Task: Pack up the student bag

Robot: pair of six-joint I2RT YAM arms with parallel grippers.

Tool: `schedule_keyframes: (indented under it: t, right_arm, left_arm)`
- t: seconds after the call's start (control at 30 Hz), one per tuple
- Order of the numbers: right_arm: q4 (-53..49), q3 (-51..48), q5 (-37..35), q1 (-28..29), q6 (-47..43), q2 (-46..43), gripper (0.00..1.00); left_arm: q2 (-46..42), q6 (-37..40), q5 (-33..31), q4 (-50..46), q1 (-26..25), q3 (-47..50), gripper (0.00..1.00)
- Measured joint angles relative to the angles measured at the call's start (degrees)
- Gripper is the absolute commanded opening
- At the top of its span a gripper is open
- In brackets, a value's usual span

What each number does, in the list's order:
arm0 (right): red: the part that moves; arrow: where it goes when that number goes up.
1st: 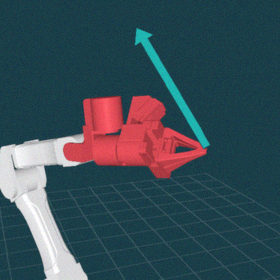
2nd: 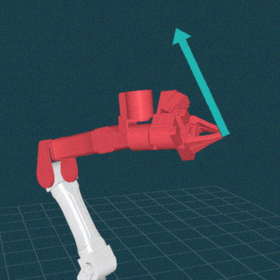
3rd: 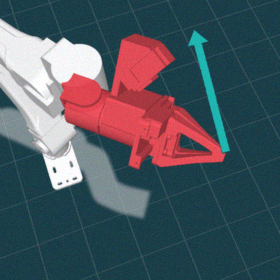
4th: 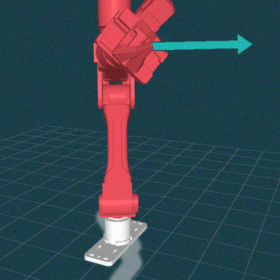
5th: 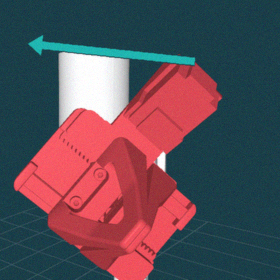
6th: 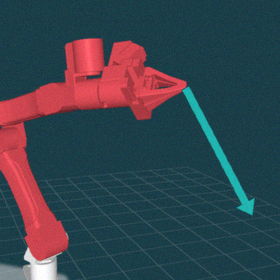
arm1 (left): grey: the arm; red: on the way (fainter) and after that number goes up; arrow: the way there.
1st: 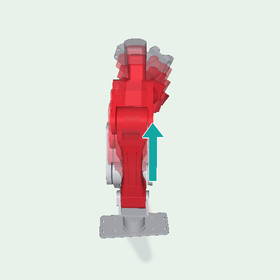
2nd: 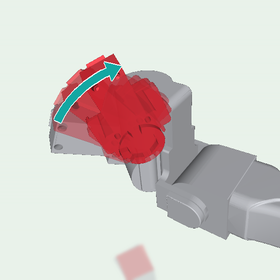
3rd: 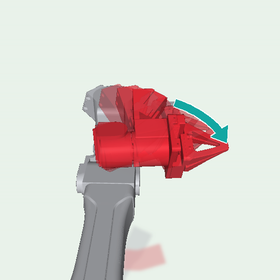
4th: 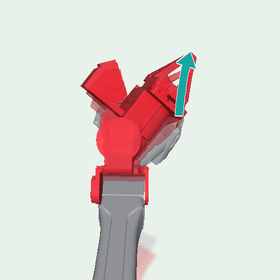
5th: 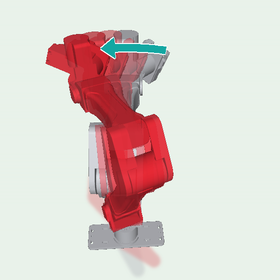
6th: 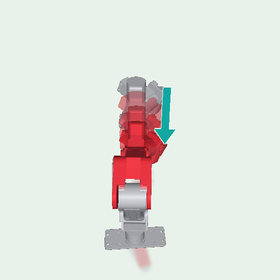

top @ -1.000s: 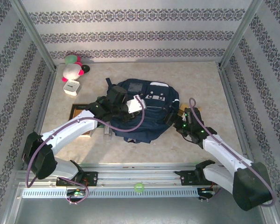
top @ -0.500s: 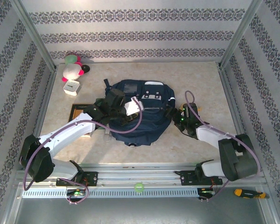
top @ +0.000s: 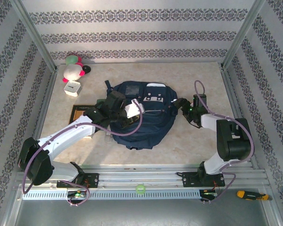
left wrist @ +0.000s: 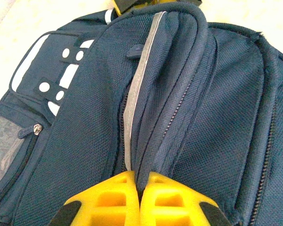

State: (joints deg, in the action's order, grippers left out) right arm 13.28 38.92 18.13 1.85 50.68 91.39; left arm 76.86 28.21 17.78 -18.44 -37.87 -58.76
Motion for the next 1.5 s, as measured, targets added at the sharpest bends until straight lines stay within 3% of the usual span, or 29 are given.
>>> schedule_keyframes:
  t: [0.13, 0.2, 0.37, 0.57, 0.8, 0.97, 1.3, 1.5]
  right_arm:
    - [-2.4, 2.5, 2.6, -1.3, -2.5, -0.7, 0.85]
    - [-4.6, 3.0, 4.0, -1.4, -3.7, -2.8, 0.77]
    - [-12.5, 3.3, 7.9, -0.7, -5.8, -15.0, 0.77]
    - [-22.0, 0.8, 11.4, 5.3, -4.8, -32.0, 0.75]
    - [-27.4, -8.9, 13.1, 11.9, 3.8, -42.1, 0.75]
    - [-28.3, -11.3, 13.4, 12.4, 8.5, -44.9, 0.75]
    - [-27.7, -11.9, 12.8, 20.5, 15.1, -40.4, 0.73]
    - [-34.1, -5.4, 11.7, 20.4, 14.8, -42.4, 0.73]
  left_arm:
    - [-0.8, -0.3, 0.0, 0.3, 0.0, 0.5, 0.00]
    - [-1.7, -0.4, 0.0, 0.4, 0.0, 1.0, 0.00]
    - [-4.0, -0.5, 0.5, 0.4, 0.0, 2.5, 0.00]
    - [-4.4, -2.2, 1.6, 1.2, 0.0, 3.8, 0.00]
    - [-4.4, -4.3, 2.2, 3.8, 0.0, 5.6, 0.00]
    - [-4.4, -4.5, 2.4, 4.5, 0.0, 6.5, 0.00]
    - [-4.3, -4.7, 2.4, 5.2, 0.0, 6.6, 0.00]
    - [-4.3, -4.7, 2.4, 6.9, 0.0, 8.0, 0.00]
